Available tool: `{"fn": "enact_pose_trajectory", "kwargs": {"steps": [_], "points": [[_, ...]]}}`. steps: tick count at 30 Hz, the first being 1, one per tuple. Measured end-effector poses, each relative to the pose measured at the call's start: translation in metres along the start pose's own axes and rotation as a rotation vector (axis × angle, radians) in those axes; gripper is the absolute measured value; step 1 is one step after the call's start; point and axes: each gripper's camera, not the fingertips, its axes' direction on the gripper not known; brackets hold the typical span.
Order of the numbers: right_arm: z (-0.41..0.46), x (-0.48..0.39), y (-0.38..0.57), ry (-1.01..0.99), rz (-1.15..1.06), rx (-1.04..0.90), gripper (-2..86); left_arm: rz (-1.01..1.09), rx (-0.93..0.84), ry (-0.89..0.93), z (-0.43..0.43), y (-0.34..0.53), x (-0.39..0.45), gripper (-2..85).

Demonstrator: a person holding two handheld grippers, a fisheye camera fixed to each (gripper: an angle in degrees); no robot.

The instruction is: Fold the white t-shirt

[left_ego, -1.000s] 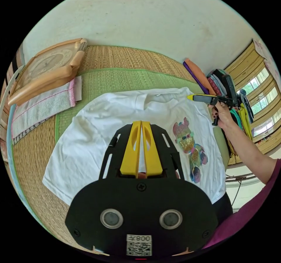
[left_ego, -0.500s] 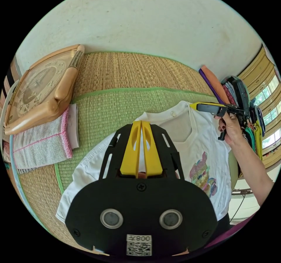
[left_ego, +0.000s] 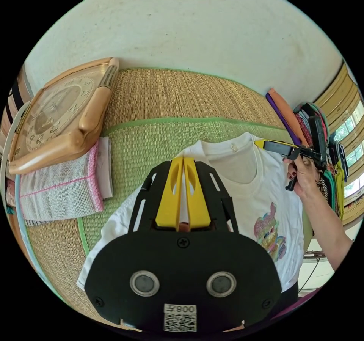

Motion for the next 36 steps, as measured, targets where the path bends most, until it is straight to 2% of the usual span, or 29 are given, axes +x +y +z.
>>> {"fn": "enact_pose_trajectory", "kwargs": {"steps": [3,6,12,15,16,20,24,26,30,32,34,36], "points": [[-0.003,0.001,0.008,-0.003,0.006,0.016,0.2,0.03,0.044,-0.003,-0.005,0.002,0.006,0.2],[-0.005,0.004,0.014,-0.026,0.032,0.031,0.2,0.077,0.005,-0.061,0.002,0.0,0.009,0.2],[-0.045,0.001,0.04,-0.012,0.007,0.128,0.1,0.076,0.067,0.061,-0.019,0.013,0.011,0.1],[-0.05,0.013,0.052,0.094,0.041,0.115,0.1,0.103,-0.014,-0.015,-0.004,0.014,0.016,0.1],[-0.043,0.022,0.052,0.125,0.066,0.075,0.1,0.093,0.01,-0.001,-0.003,0.014,0.015,0.1],[-0.044,0.043,0.053,0.046,0.117,0.064,0.1,0.021,-0.01,0.043,-0.004,0.008,0.008,0.1],[-0.067,0.036,0.071,0.092,0.093,0.12,0.1,0.062,0.036,0.101,-0.031,0.033,0.011,0.1],[-0.078,0.043,0.094,0.107,0.108,0.143,0.1,0.074,0.055,0.086,-0.047,0.053,0.01,0.1],[-0.075,0.069,0.109,0.103,0.183,0.124,0.1,0.029,0.034,-0.068,-0.059,0.087,-0.01,0.2],[-0.077,0.078,0.106,0.052,0.211,0.133,0.1,0.007,0.019,-0.035,-0.059,0.088,-0.021,0.1],[-0.078,0.077,0.102,0.057,0.215,0.112,0.1,-0.037,0.013,-0.08,-0.066,0.085,-0.027,0.1],[-0.084,0.068,0.104,0.09,0.202,0.107,0.1,-0.033,0.039,-0.048,-0.078,0.089,-0.026,0.1]]}}
